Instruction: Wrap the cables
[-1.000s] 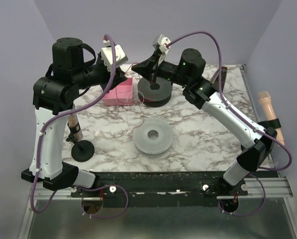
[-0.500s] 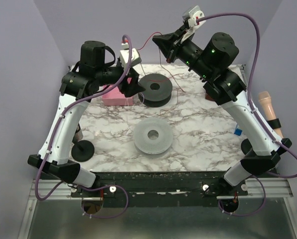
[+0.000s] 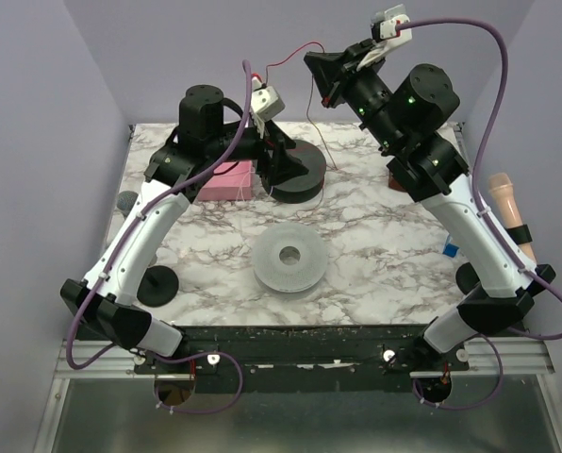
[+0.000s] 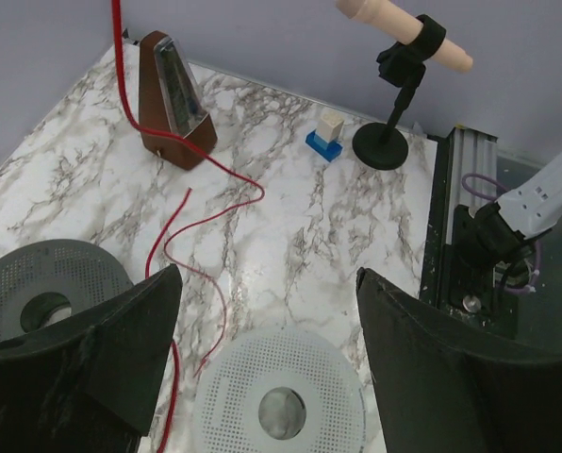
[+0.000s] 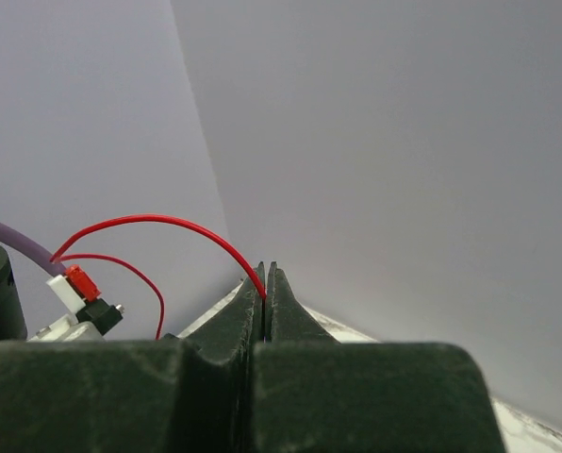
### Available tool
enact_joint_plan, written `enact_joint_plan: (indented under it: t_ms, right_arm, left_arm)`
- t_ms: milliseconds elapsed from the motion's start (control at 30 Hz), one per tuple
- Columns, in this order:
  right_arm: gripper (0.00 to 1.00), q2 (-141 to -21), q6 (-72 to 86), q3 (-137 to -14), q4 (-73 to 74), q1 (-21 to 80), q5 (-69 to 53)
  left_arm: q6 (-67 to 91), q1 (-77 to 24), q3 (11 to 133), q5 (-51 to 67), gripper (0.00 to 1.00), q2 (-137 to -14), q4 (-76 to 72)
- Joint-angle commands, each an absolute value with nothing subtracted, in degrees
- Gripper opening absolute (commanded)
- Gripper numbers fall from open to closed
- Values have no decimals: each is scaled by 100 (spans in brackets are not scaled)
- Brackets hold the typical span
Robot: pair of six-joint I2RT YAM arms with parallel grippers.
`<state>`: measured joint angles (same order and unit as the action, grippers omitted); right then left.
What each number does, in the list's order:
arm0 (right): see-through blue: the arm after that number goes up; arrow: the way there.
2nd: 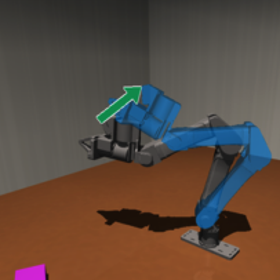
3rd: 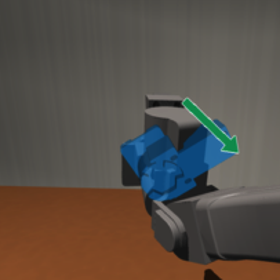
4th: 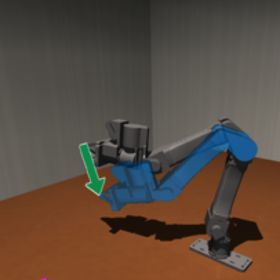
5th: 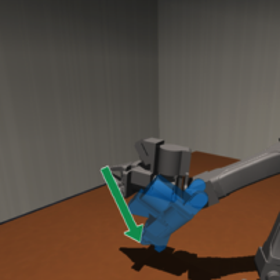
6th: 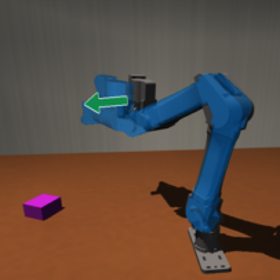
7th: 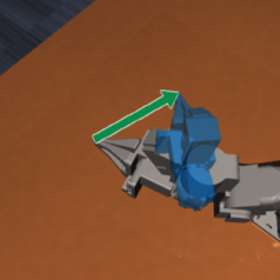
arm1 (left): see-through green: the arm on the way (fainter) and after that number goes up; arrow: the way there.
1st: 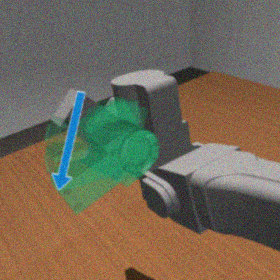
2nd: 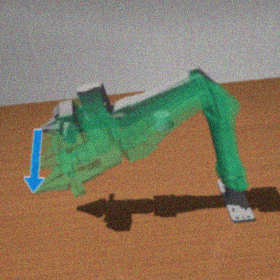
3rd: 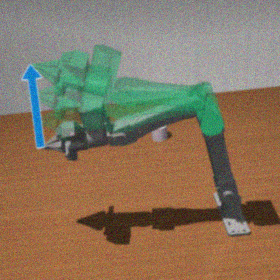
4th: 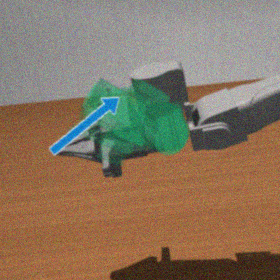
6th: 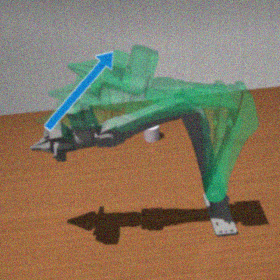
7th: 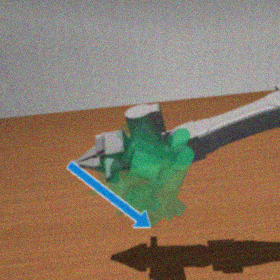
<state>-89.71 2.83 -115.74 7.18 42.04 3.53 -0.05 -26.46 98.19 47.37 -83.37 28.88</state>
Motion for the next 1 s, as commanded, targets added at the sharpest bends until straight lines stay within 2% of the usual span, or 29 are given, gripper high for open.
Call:
enact_joint_plan:
  t_ms: [0, 100, 200, 333, 433, 567, 633, 733, 767, 967]
  right_arm:
    - [1, -8780, 562, -11496, 431, 4192, 510]
    - [1, -8763, 571, -11487, 422, 4201, 483]
    - [1, -8693, 563, -11426, 431, 4201, 483]
    - [1, -8613, 527, -11364, 396, 4201, 466]
    - [1, -8596, 545, -11329, 396, 4201, 387]
    - [1, -8561, 527, -11277, 387, 4192, 396]
    - [1, -8552, 545, -11259, 352, 4201, 378]
    - [1, -8534, 597, -11180, 299, 4192, 290]
    - [1, -8534, 615, -11171, 290, 4201, 255]
    - [1, -8517, 624, -11048, 308, 4201, 237]
  left_arm:
    - [492, -2838, 9624, 4746, 75, -8244, 2057]
    - [273, -2883, 9475, 4510, 54, -8236, 2074]
    - [27, -2883, 9378, 4298, 46, -8235, 2171]
    - [123, -2883, 9299, 4140, 52, -8235, 2022]
    - [281, -2883, 9360, 4157, 62, -8288, 1908]
    - [448, -2883, 9343, 4587, 66, -8297, 1793]
    - [536, -2883, 9316, 4553, 63, -8279, 1740]
    - [562, -2883, 9325, 4176, 51, -8297, 1705]
    - [571, -2874, 9343, 4105, 50, -8314, 1722]
    - [773, -2857, 9422, 3999, 50, -8376, 1670]
